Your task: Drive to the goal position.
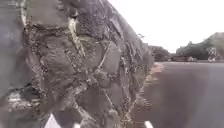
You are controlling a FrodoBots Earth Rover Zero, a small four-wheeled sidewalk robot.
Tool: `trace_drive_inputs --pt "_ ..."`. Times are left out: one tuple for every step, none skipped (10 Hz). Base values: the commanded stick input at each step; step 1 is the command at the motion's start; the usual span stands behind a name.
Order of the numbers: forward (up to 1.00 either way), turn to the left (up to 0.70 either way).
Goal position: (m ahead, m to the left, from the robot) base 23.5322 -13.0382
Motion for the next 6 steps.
trace_drive_inputs --pt "-1.00 0.00" --pt "-1.00 0.00" --pt "-1.00 0.00" --pt "-1.00 0.00" --pt "0.00 0.00" --pt "0.00 0.00"
